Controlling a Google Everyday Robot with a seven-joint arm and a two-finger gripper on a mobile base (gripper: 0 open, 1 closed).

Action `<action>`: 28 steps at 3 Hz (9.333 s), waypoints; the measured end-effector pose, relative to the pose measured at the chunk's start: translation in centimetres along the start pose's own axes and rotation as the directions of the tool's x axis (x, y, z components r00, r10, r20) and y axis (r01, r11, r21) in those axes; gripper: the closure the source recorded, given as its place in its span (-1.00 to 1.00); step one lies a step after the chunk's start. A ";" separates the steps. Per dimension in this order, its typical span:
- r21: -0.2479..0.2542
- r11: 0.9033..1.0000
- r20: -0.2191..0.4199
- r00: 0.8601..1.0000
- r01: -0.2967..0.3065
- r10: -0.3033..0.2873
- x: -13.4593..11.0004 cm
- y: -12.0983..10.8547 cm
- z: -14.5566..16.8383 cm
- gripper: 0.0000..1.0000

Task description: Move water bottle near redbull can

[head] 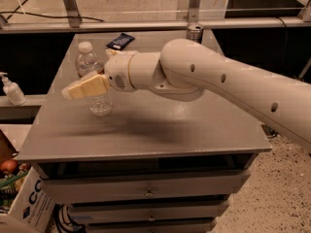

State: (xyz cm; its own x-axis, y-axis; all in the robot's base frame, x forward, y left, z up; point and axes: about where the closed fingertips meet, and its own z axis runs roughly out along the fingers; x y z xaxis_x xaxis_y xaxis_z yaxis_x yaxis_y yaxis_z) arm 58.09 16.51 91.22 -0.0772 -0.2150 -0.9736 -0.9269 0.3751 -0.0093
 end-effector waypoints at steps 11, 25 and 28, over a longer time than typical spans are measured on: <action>0.210 0.973 -0.070 0.994 0.092 -0.079 -2.5 -3.3 -11.6 1.00; 0.531 0.847 0.046 0.999 -0.023 -0.002 5.1 -26.0 -24.9 1.00; 0.512 0.859 0.045 0.999 -0.024 0.001 6.2 -26.4 -24.0 0.20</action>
Offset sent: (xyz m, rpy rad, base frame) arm -0.0088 -0.0179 0.0041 0.0169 -0.0167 -0.0180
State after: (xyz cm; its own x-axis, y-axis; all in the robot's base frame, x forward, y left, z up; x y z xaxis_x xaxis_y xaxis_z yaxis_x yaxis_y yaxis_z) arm 73.27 -16.37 90.91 -0.0618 -0.1736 -0.9829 -0.6058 0.7891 -0.1013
